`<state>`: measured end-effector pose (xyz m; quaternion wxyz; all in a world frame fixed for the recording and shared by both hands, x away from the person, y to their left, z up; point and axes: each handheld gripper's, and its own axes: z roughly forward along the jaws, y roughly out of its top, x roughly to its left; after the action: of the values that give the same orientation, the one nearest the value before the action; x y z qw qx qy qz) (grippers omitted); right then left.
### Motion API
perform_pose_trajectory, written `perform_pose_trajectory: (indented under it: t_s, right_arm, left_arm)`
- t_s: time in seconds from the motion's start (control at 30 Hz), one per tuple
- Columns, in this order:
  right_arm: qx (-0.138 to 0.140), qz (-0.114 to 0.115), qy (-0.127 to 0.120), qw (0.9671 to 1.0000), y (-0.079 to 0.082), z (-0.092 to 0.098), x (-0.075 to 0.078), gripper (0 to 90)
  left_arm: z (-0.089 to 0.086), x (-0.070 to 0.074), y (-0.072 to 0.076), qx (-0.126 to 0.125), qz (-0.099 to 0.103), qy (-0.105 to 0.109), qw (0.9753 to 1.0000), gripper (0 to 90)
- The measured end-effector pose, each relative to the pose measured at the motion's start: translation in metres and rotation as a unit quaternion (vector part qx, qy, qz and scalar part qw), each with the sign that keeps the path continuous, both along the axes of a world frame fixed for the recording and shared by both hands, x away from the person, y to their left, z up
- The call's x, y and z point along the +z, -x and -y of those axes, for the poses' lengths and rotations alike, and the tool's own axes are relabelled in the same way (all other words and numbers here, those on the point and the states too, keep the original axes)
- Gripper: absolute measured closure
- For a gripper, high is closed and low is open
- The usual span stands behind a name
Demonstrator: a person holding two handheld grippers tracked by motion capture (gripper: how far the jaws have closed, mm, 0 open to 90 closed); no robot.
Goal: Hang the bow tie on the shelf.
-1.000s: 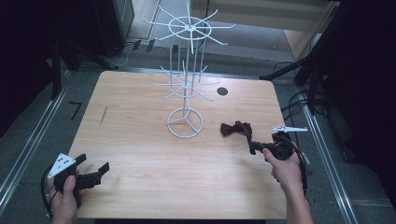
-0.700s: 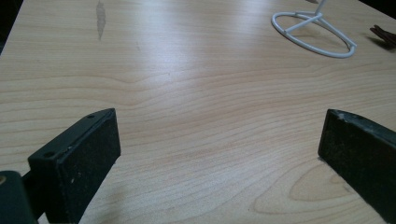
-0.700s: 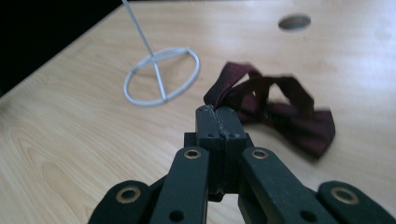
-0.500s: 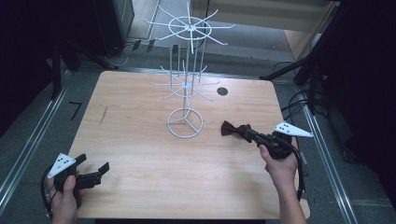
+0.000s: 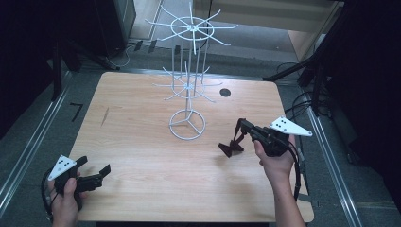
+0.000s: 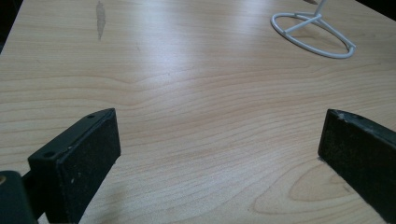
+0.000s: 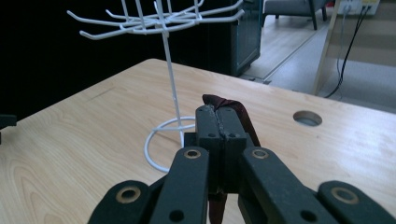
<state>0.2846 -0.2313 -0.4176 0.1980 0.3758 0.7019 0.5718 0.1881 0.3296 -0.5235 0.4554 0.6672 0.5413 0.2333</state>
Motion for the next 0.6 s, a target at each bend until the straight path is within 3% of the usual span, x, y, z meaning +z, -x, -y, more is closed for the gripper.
perform_pose_trajectory:
  t_s: [0.6]
  right_arm:
    - [0.019,0.05,0.001,0.9986,-0.011,-0.038,0.029,90.0]
  left_arm:
    - [0.0,0.0,0.0,-0.001,0.0,0.002,1.0,0.0]
